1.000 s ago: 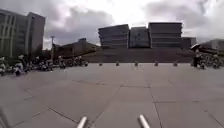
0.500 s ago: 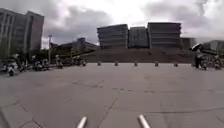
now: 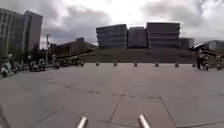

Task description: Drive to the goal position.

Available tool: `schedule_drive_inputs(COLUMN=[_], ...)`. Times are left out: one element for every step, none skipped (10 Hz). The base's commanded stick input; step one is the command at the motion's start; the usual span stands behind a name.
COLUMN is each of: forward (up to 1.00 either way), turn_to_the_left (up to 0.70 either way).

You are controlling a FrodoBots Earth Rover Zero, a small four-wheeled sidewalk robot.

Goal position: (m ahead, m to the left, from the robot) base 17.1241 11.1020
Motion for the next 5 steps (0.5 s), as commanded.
schedule_drive_inputs(forward=[0.70,0.70,0.70,0.70,0.70], turn_to_the_left=[0.00,0.00,0.00,0.00,0.00])
